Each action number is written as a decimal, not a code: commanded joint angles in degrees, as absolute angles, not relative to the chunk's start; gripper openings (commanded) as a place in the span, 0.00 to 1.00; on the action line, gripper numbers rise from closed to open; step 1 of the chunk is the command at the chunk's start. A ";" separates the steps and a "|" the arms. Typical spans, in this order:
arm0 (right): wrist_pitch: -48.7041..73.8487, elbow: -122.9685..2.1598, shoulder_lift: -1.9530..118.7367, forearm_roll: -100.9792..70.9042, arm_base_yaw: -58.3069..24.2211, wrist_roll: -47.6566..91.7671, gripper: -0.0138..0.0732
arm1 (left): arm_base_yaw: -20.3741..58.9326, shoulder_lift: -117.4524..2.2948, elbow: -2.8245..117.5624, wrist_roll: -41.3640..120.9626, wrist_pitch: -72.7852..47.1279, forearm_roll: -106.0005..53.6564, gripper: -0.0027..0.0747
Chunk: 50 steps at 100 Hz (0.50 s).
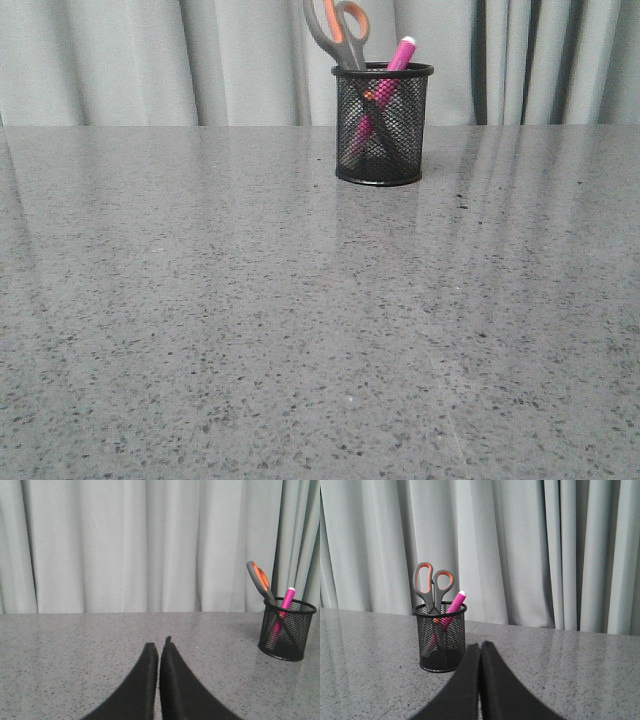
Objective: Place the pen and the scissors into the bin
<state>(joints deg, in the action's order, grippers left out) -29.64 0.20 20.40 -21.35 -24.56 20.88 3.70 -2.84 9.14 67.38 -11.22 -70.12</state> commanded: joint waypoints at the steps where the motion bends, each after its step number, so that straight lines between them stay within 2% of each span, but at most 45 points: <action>1: -32.99 -1.15 19.74 -21.44 -24.09 21.42 0.07 | 3.49 0.20 8.17 67.34 -9.45 -72.44 0.01; 50: -31.73 -1.15 19.74 -21.55 -24.09 21.42 0.07 | 3.49 1.83 6.58 67.34 -9.45 -78.85 0.01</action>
